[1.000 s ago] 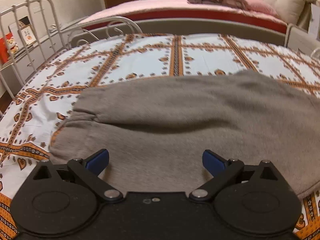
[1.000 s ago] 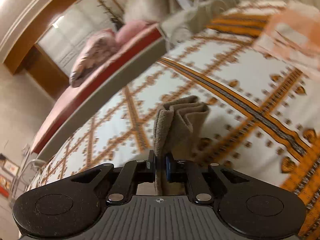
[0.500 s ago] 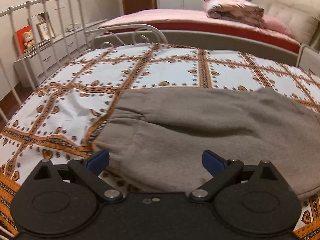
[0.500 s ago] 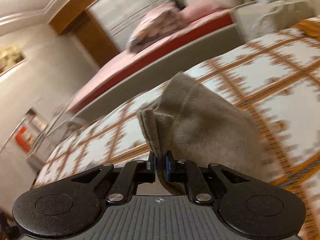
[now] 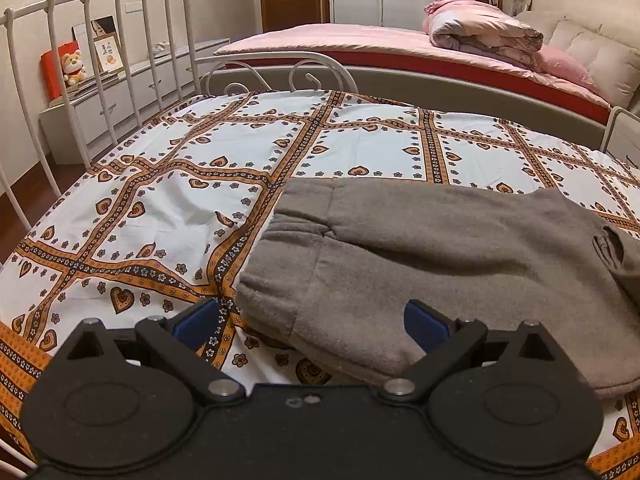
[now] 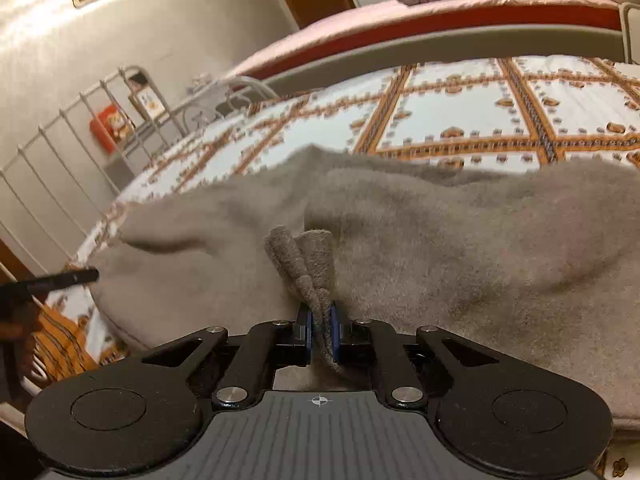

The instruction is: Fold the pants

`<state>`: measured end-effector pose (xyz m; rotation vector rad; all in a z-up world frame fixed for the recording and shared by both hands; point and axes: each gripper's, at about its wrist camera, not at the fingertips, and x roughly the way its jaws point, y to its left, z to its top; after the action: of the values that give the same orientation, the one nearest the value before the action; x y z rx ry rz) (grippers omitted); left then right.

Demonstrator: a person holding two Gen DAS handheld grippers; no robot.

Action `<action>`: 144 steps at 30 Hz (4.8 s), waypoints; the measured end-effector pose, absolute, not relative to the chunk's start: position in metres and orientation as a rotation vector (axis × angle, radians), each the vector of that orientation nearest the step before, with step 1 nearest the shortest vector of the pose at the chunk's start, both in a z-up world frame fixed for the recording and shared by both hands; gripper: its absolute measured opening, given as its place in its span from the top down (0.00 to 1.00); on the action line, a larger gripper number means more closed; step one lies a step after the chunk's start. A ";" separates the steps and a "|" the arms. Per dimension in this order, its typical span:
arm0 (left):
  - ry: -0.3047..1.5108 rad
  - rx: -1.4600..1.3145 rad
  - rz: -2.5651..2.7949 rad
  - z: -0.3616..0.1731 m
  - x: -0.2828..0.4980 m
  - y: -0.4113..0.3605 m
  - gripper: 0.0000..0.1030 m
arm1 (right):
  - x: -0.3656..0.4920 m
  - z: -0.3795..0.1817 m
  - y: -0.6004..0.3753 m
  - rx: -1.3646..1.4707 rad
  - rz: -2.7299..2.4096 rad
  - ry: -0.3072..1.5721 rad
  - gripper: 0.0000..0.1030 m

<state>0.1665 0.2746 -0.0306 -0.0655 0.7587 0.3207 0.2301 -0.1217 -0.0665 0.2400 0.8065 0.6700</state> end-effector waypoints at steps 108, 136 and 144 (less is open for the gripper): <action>0.823 -0.423 0.346 -0.054 0.160 0.306 0.16 | 0.241 -0.054 -0.244 0.077 0.609 0.814 0.31; 0.596 -0.888 0.268 -0.083 0.161 0.346 0.30 | 0.255 -0.064 -0.263 0.149 0.576 0.830 0.23; 0.664 -0.989 0.241 -0.092 0.156 0.348 0.41 | 0.259 -0.065 -0.266 0.155 0.566 0.833 0.23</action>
<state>0.1560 0.3481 -0.0917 -0.9892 0.6644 0.2406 0.2588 -0.2665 -0.0650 0.1546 0.8335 0.5662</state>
